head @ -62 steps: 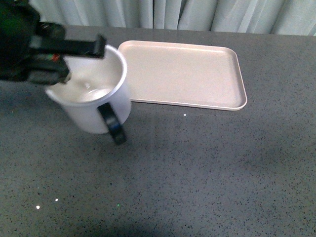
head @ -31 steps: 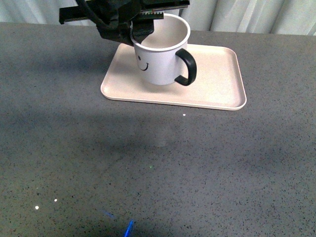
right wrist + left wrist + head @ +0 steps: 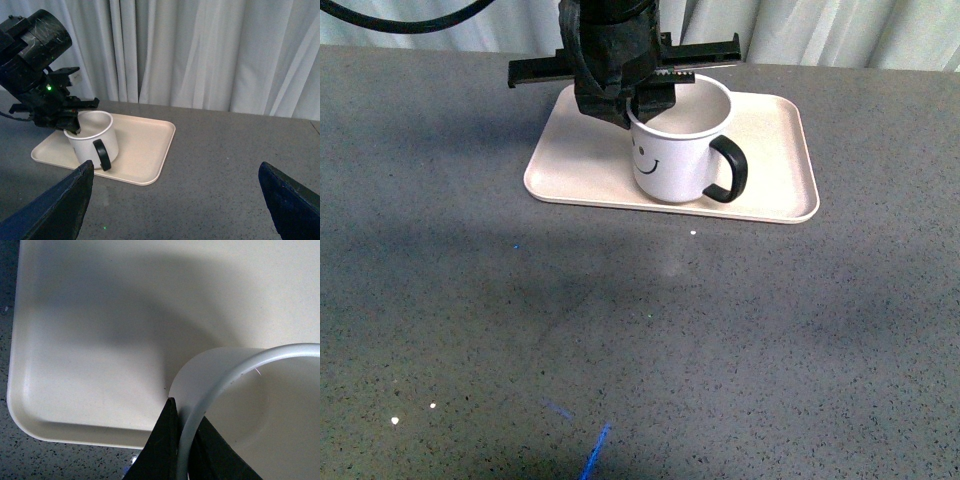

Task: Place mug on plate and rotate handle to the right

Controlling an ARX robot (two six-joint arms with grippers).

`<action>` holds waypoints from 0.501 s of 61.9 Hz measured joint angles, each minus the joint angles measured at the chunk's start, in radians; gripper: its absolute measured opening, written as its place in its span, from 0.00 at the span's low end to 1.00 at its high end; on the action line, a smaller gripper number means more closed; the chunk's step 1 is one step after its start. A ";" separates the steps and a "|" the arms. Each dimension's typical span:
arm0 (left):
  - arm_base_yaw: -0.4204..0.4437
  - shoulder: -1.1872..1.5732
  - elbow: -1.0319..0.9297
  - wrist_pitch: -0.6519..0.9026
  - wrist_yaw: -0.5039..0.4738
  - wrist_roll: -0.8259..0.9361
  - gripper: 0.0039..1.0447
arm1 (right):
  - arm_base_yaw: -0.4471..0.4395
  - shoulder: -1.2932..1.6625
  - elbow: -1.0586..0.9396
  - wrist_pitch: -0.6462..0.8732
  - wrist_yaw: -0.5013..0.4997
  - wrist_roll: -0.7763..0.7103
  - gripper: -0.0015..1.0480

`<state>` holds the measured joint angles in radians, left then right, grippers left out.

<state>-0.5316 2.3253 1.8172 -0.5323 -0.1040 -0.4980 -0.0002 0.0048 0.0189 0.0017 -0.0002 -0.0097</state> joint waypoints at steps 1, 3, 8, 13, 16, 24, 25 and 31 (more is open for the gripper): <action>-0.001 0.003 0.006 -0.002 0.000 0.001 0.02 | 0.000 0.000 0.000 0.000 0.000 0.000 0.91; -0.002 0.011 0.016 -0.006 0.000 0.004 0.02 | 0.000 0.000 0.000 0.000 0.000 0.000 0.91; -0.003 0.022 0.033 -0.007 0.001 0.012 0.02 | 0.000 0.000 0.000 0.000 0.000 0.000 0.91; -0.003 0.035 0.050 -0.014 0.002 0.017 0.02 | 0.000 0.000 0.000 0.000 0.000 0.000 0.91; -0.003 0.042 0.057 -0.019 0.002 0.018 0.02 | 0.000 0.000 0.000 0.000 0.000 0.000 0.91; -0.004 0.058 0.068 -0.027 0.003 0.022 0.02 | 0.000 0.000 0.000 0.000 0.000 0.000 0.91; -0.004 0.058 0.069 -0.028 0.003 0.022 0.02 | 0.000 0.000 0.000 0.000 0.000 0.000 0.91; -0.004 0.060 0.073 -0.035 0.003 0.026 0.03 | 0.000 0.000 0.000 0.000 0.000 0.000 0.91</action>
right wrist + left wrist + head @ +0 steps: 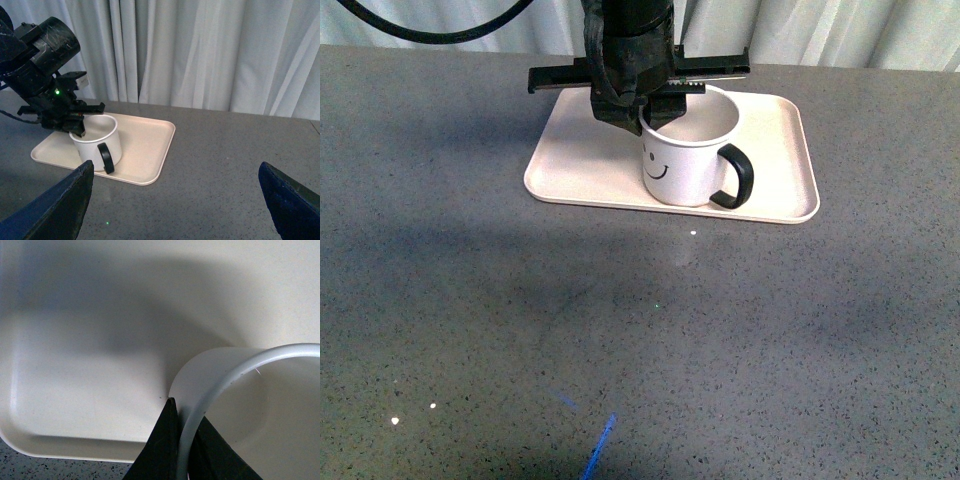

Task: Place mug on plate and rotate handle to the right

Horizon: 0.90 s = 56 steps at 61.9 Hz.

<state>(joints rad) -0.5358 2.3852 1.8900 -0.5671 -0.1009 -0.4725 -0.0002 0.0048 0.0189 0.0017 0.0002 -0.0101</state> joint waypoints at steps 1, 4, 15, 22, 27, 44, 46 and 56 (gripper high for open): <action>0.000 0.000 0.000 -0.002 0.000 0.000 0.06 | 0.000 0.000 0.000 0.000 0.000 0.000 0.91; 0.000 0.000 0.000 -0.002 0.000 0.001 0.12 | 0.000 0.000 0.000 0.000 0.000 0.000 0.91; 0.000 -0.012 -0.017 0.046 0.023 0.011 0.46 | 0.000 0.000 0.000 0.000 0.000 0.000 0.91; 0.002 -0.069 -0.083 0.102 0.044 0.011 0.65 | 0.000 0.000 0.000 0.000 0.000 0.000 0.91; 0.008 -0.158 -0.165 0.172 0.055 0.013 0.80 | 0.000 0.000 0.000 0.000 0.000 0.000 0.91; 0.121 -0.639 -0.931 1.329 -0.298 0.381 0.56 | 0.000 0.000 0.000 0.000 0.000 0.000 0.91; 0.140 -0.673 -1.004 1.402 -0.290 0.400 0.51 | 0.000 0.000 0.000 0.000 0.000 0.000 0.91; 0.220 -0.815 -1.292 1.542 -0.211 0.447 0.24 | 0.000 0.000 0.000 0.000 0.000 0.000 0.91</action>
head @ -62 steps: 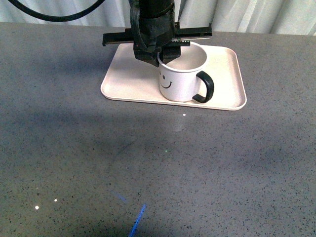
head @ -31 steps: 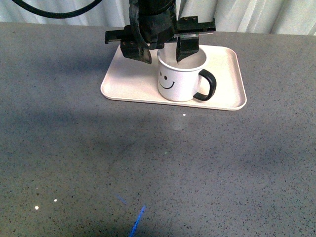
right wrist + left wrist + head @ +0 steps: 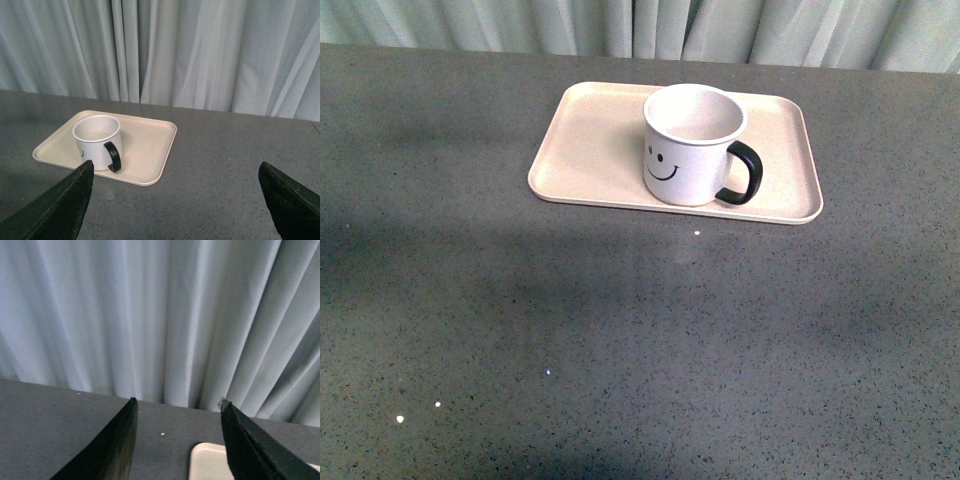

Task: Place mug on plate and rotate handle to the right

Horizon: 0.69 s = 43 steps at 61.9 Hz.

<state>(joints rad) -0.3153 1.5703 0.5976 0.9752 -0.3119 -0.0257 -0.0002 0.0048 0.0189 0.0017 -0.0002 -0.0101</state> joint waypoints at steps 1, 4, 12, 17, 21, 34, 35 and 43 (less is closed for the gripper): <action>0.006 -0.012 -0.020 0.005 0.006 0.002 0.21 | 0.000 0.000 0.000 0.000 0.000 0.000 0.91; 0.027 -0.058 -0.085 0.017 0.031 0.006 0.12 | 0.000 0.000 0.000 0.000 0.000 0.000 0.91; 0.089 -0.193 -0.237 0.032 0.098 0.012 0.01 | 0.000 0.000 0.000 0.000 0.000 0.000 0.91; 0.116 -0.248 -0.291 0.032 0.118 0.014 0.01 | 0.000 0.000 0.000 0.000 0.000 0.000 0.91; 0.140 -0.303 -0.337 0.026 0.137 0.014 0.01 | 0.000 0.000 0.000 0.000 0.000 0.000 0.91; 0.189 -0.456 -0.438 -0.030 0.193 0.015 0.01 | 0.000 0.000 0.000 0.000 0.000 0.000 0.91; 0.191 -0.463 -0.442 -0.034 0.194 0.015 0.01 | 0.000 0.000 0.000 0.000 0.000 0.000 0.91; 0.217 -0.499 -0.507 0.000 0.216 0.015 0.01 | 0.000 0.000 0.000 0.000 0.000 0.000 0.91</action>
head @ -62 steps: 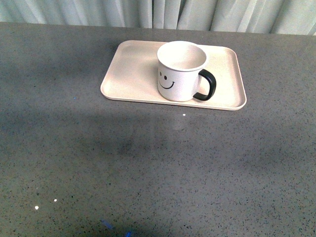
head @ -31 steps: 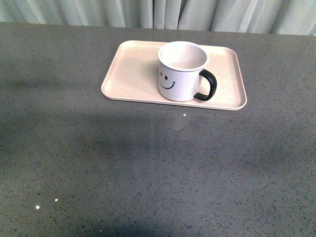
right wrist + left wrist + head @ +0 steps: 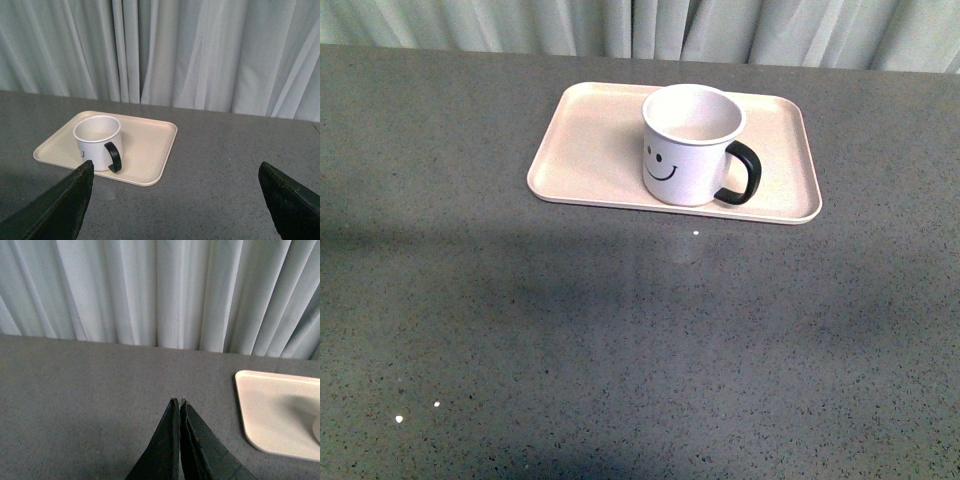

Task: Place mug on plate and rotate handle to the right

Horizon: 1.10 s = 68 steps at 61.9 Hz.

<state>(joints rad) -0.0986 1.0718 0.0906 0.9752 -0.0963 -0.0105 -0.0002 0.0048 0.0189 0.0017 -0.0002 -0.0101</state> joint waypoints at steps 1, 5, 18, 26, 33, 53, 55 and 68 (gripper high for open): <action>0.004 -0.011 -0.009 -0.010 0.002 0.000 0.01 | 0.000 0.000 0.000 0.000 0.000 0.000 0.91; 0.017 -0.063 -0.029 -0.049 0.023 0.000 0.01 | 0.000 0.000 0.000 0.000 0.000 0.000 0.91; 0.093 -0.249 -0.059 -0.194 0.095 0.002 0.01 | 0.000 0.000 0.000 0.000 0.000 0.000 0.91; 0.094 -0.372 -0.076 -0.301 0.096 0.002 0.01 | 0.000 0.000 0.000 0.000 0.000 0.000 0.91; 0.094 -0.472 -0.077 -0.389 0.097 0.002 0.01 | 0.000 0.000 0.000 0.000 0.000 0.000 0.91; 0.095 -0.674 -0.077 -0.579 0.097 0.002 0.01 | 0.000 0.000 0.000 0.000 0.000 0.000 0.91; 0.095 -0.688 -0.077 -0.592 0.097 0.002 0.01 | 0.000 0.000 0.000 0.000 0.000 0.000 0.91; 0.095 -0.779 -0.077 -0.682 0.097 0.002 0.01 | 0.000 0.000 0.000 0.000 0.000 0.000 0.91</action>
<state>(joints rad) -0.0040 0.2928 0.0132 0.2932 0.0002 -0.0082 -0.0002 0.0048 0.0189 0.0017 0.0002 -0.0097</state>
